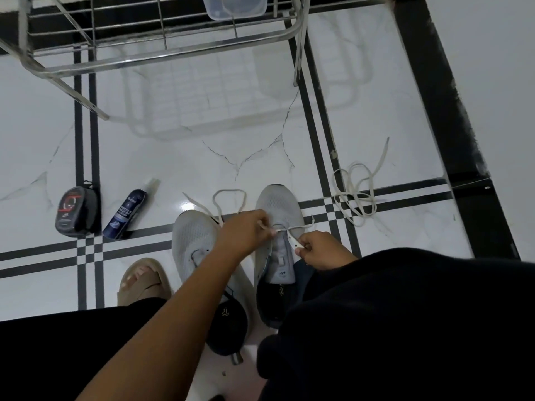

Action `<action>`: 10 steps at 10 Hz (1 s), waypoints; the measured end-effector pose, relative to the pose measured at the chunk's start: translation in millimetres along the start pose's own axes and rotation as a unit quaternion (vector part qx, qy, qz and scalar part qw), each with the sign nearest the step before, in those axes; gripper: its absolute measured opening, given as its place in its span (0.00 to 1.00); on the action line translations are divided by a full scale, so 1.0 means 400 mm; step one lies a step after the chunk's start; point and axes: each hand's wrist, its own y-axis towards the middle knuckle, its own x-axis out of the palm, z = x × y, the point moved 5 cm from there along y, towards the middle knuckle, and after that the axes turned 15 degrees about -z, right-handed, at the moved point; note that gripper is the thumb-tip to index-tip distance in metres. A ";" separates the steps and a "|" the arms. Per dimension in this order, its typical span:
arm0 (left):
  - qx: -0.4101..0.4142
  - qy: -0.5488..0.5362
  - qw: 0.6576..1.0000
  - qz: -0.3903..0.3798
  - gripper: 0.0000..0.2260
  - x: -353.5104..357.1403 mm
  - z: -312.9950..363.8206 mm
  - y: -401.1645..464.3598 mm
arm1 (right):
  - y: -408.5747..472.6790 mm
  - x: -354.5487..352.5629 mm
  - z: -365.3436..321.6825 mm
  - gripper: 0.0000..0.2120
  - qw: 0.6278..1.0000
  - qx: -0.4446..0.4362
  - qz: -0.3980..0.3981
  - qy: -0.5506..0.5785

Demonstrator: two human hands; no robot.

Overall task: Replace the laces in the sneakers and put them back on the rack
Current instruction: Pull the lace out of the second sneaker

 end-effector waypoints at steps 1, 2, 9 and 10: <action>0.040 0.152 0.985 0.072 0.13 0.036 0.048 0.002 | -0.004 0.003 0.000 0.18 1.000 0.006 0.008 -0.014; 0.080 0.295 0.947 0.100 0.08 0.072 0.093 -0.010 | -0.001 0.006 -0.003 0.17 1.000 0.008 0.019 -0.014; -0.001 0.159 0.987 0.009 0.13 0.031 0.008 -0.007 | 0.006 0.017 -0.014 0.09 0.999 -0.034 -0.030 0.021; 0.020 0.309 0.951 0.008 0.12 0.051 0.051 -0.004 | 0.012 0.018 -0.010 0.11 0.999 -0.018 -0.040 -0.001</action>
